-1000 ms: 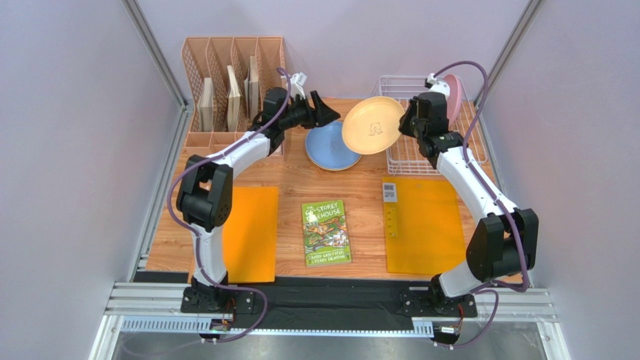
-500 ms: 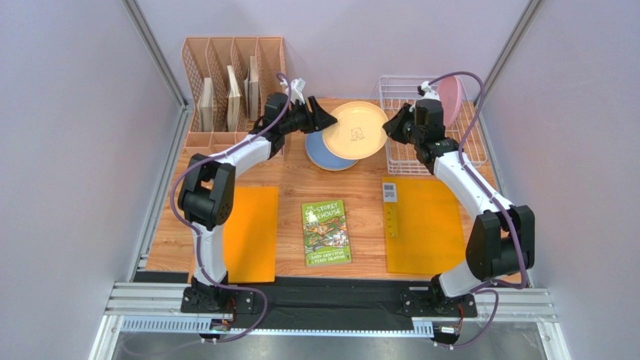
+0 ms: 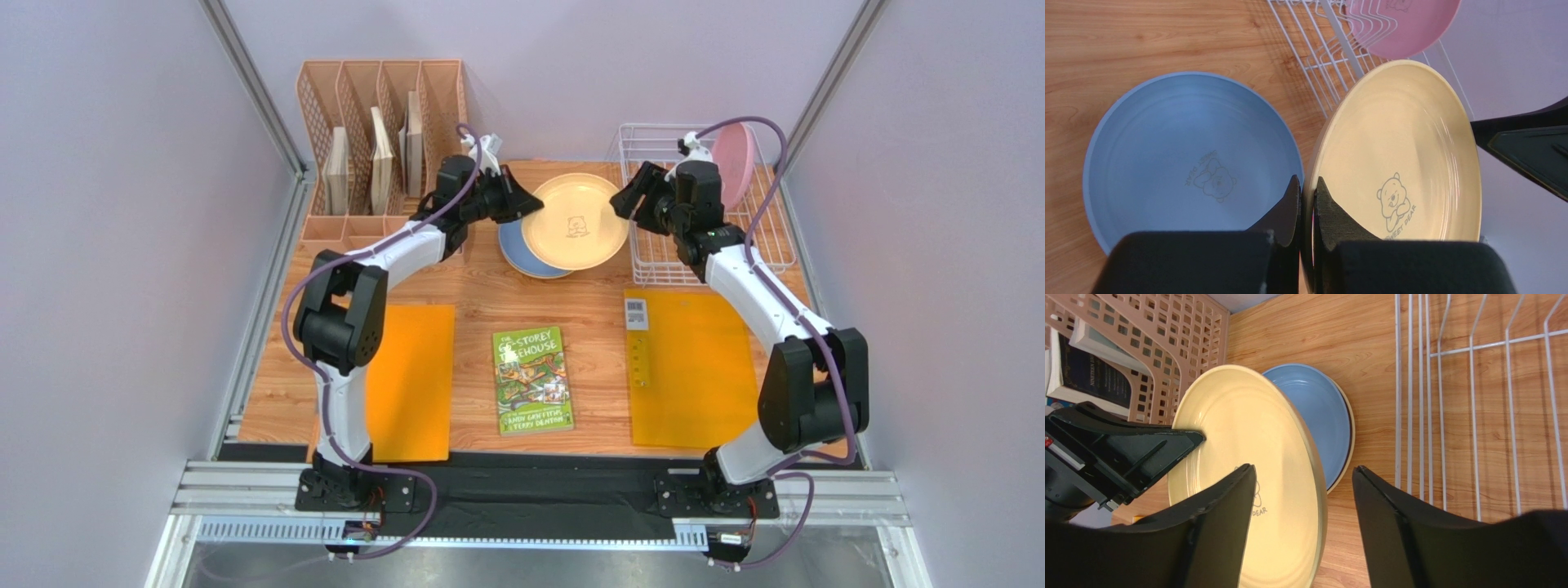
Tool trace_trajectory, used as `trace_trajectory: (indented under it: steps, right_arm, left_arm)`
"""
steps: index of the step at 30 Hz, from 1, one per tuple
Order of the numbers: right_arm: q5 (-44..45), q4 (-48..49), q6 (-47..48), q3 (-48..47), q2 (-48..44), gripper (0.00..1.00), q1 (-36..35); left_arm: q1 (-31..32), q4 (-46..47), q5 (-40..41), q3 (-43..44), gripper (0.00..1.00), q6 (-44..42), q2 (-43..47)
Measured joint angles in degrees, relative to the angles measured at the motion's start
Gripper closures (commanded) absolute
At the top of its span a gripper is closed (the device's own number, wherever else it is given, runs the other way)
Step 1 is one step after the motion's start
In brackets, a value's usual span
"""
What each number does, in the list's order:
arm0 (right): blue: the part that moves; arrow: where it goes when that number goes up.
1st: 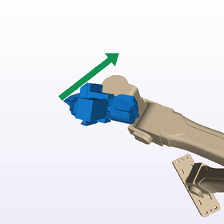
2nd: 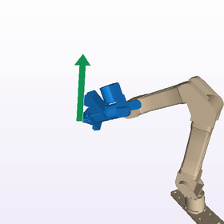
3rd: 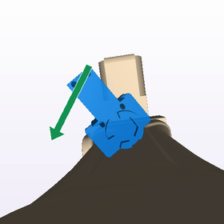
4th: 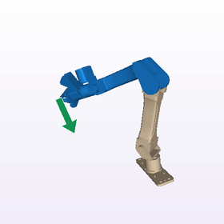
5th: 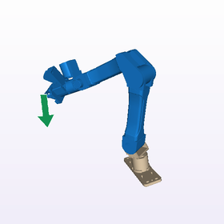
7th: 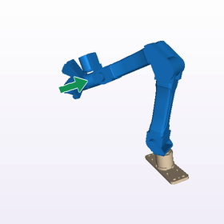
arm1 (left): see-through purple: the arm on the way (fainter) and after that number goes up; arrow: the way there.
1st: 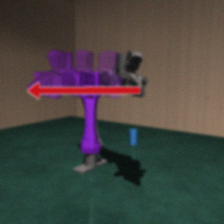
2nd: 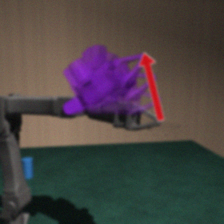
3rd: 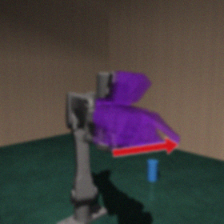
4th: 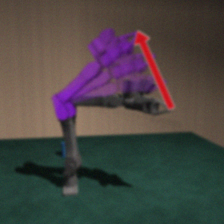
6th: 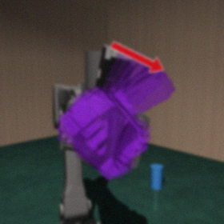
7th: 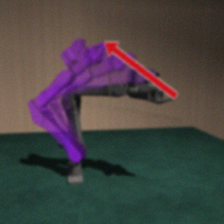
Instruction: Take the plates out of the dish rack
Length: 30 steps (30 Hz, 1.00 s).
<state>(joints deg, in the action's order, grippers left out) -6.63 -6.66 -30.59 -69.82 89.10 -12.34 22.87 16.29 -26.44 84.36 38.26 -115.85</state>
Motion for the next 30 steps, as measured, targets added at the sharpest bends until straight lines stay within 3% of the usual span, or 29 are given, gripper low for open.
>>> trace_trajectory:
  steps: [12,22,30]
  right_arm:
    - [12.3,-5.3,7.0,-5.2,0.1,0.27,1.6]
    - [15.4,-7.7,9.3,-7.3,0.1,0.27,4.8]
    - [16.3,-8.6,10.5,-10.7,1.7,0.27,6.6]
  left_arm:
    - [0.1,-8.2,11.0,-1.3,1.0,-7.2,0.0]
    - [-0.4,-8.5,17.1,-1.9,1.0,-7.9,-0.9]
    - [-1.1,-8.8,19.8,-0.2,0.93,-8.5,-4.9]
